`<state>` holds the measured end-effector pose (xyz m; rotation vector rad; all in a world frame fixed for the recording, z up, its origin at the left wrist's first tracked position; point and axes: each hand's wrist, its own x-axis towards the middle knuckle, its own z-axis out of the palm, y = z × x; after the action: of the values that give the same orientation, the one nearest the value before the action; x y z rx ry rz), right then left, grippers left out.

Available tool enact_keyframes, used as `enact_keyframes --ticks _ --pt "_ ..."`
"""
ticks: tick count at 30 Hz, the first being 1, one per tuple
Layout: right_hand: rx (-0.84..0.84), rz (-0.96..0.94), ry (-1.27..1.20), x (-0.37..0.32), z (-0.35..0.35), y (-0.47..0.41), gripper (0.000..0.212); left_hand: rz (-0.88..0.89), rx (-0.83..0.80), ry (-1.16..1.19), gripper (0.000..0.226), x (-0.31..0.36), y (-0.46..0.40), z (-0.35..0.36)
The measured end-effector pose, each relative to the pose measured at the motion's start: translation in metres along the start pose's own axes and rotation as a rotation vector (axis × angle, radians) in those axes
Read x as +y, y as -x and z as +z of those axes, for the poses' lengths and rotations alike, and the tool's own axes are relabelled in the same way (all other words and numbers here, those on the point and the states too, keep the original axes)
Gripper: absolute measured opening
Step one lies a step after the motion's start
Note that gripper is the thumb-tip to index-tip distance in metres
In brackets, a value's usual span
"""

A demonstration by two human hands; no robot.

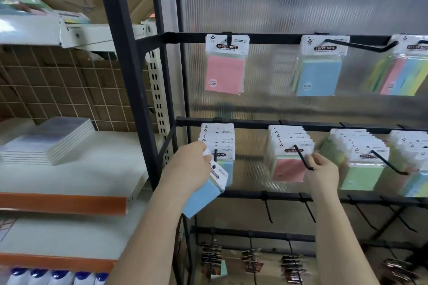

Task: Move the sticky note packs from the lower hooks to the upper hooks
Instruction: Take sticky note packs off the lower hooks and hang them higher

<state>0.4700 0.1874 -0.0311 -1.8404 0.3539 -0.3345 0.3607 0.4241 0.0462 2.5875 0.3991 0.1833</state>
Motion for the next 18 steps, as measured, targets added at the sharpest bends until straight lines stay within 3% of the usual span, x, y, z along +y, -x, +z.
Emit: enact_keyframes --ticks 6,11,18 --pt "0.157 0.049 -0.084 0.000 0.005 0.011 0.023 0.029 -0.024 0.036 0.018 0.002 0.003 -0.005" --pt "0.065 0.117 -0.189 0.001 0.005 0.016 0.018 0.025 -0.041 0.059 0.015 0.000 0.003 -0.008" --pt "0.112 -0.025 -0.111 -0.003 -0.006 0.035 0.024 0.046 -0.004 0.061 0.016 -0.006 0.000 -0.009"
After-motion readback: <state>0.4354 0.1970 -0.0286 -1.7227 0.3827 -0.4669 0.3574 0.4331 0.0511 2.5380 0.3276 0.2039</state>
